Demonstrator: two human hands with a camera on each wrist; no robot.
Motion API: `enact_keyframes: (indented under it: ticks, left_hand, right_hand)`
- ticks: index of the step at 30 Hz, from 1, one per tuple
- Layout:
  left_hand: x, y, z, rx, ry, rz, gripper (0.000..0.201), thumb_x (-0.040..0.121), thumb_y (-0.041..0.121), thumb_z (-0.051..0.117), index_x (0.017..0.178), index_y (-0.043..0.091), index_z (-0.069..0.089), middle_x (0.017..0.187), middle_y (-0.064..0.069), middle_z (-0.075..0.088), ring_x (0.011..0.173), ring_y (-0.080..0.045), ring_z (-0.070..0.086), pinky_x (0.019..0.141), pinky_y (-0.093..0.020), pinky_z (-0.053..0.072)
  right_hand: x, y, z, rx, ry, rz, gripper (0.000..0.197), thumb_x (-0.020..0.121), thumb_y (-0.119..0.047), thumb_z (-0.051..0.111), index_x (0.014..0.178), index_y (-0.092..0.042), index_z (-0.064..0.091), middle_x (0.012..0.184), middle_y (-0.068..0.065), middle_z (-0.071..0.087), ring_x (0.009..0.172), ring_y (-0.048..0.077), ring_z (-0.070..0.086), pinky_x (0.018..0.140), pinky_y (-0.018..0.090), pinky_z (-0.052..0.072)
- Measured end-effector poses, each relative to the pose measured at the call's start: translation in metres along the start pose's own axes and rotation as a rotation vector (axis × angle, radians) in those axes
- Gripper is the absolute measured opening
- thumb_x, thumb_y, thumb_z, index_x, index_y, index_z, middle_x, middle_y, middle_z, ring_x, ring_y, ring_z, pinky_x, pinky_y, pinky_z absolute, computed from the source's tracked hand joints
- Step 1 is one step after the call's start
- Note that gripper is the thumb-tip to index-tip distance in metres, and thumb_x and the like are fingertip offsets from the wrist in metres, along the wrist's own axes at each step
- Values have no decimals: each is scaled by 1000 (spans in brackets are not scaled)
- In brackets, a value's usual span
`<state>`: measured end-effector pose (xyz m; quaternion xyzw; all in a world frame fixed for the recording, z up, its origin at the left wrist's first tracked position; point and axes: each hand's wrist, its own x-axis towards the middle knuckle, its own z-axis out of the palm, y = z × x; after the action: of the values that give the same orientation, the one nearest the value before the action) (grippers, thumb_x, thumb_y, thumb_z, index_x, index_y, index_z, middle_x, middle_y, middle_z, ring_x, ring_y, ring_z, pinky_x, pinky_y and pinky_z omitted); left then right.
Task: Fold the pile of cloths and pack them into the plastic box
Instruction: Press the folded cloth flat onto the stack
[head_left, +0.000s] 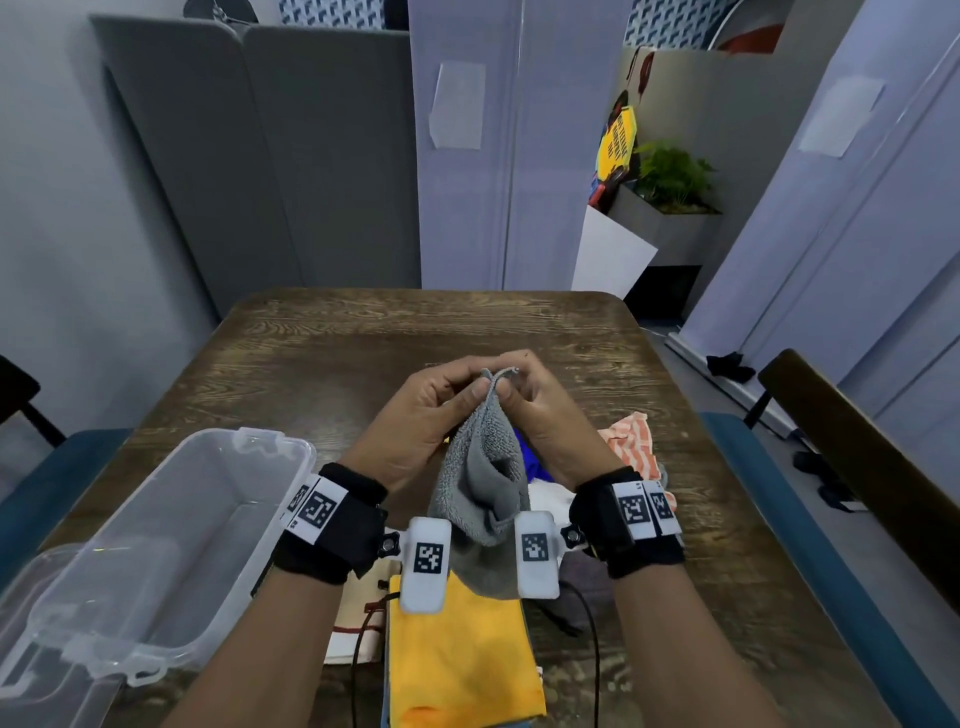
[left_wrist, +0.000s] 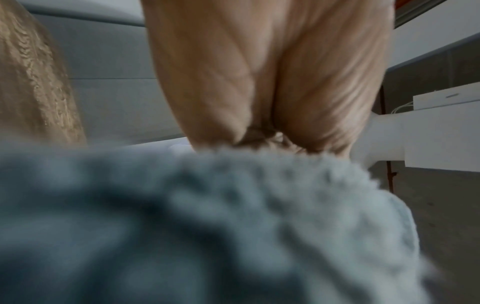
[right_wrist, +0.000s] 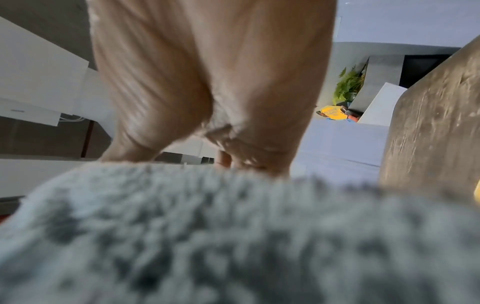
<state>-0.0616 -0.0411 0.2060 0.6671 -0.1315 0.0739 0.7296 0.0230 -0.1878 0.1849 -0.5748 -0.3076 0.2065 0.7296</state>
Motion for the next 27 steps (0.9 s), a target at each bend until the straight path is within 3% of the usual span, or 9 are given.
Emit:
enact_keyframes:
  ticks: [2, 4, 9, 13, 17, 20, 23, 25, 27]
  left_hand:
    - [1, 0, 2, 40, 32, -14, 27, 100, 23, 58, 119, 4, 66, 110, -18, 68, 100, -23, 62, 95, -50, 50]
    - [3, 0, 4, 73, 121, 11, 16, 98, 19, 58, 105, 6, 65, 95, -7, 66, 88, -15, 61, 83, -33, 53]
    - [8, 1, -10, 223, 339, 123, 5, 94, 11, 64, 94, 11, 60, 87, -1, 60, 81, -9, 57, 75, -22, 49]
    - [13, 14, -23, 291, 374, 193, 12, 92, 8, 68, 96, 11, 56, 89, -1, 60, 82, -12, 59, 75, -25, 51]
    - [19, 25, -27, 333, 340, 223, 15, 91, 6, 69, 92, 15, 57, 83, 9, 60, 80, -8, 57, 75, -22, 49]
    - [22, 28, -31, 326, 354, 225, 15, 90, 7, 71, 90, 16, 59, 81, 9, 60, 78, -9, 58, 74, -23, 50]
    - [22, 30, -35, 341, 383, 241, 10, 90, 12, 72, 93, 13, 62, 84, 1, 62, 81, -13, 59, 77, -30, 51]
    - [22, 30, -37, 379, 393, 235, 12, 91, 13, 71, 96, 4, 64, 88, -7, 64, 83, -16, 60, 79, -32, 51]
    - [21, 27, -41, 412, 411, 235, 14, 92, 14, 71, 97, 3, 64, 91, -8, 65, 85, -16, 61, 81, -32, 51]
  right_hand:
    - [-1, 4, 1, -86, 15, 66, 96, 62, -78, 74, 120, -7, 46, 102, 6, 64, 95, 18, 64, 80, 39, 54]
    - [0, 8, 3, -121, 115, 76, 89, 60, -80, 73, 116, -15, 46, 100, 2, 62, 91, 11, 64, 75, 28, 54]
    - [-8, -1, -3, -417, 332, -281, 23, 89, -23, 77, 101, -15, 58, 96, 0, 64, 90, 20, 63, 81, 32, 54]
    - [-19, -16, 1, -483, 146, -376, 5, 95, -11, 67, 97, -15, 65, 91, -7, 66, 85, 17, 65, 77, 30, 55]
    - [-9, -4, 7, -567, -1, -209, 14, 102, -12, 56, 112, -18, 63, 108, -2, 67, 99, 15, 66, 83, 37, 58]
    - [4, 3, 10, -633, -94, -122, 21, 103, -7, 50, 114, -23, 58, 112, 1, 67, 94, 15, 67, 78, 40, 59]
    - [9, 5, 13, -738, -306, 27, 27, 101, -15, 56, 127, -25, 56, 122, 2, 67, 96, 17, 69, 83, 40, 57]
    - [12, 5, 16, -841, -414, 127, 43, 98, -25, 64, 139, -23, 52, 132, 2, 63, 111, 17, 64, 90, 34, 54]
    - [14, 2, 18, -1014, -460, 163, 45, 95, -29, 68, 136, -17, 55, 130, 3, 63, 114, 20, 60, 85, 27, 48]
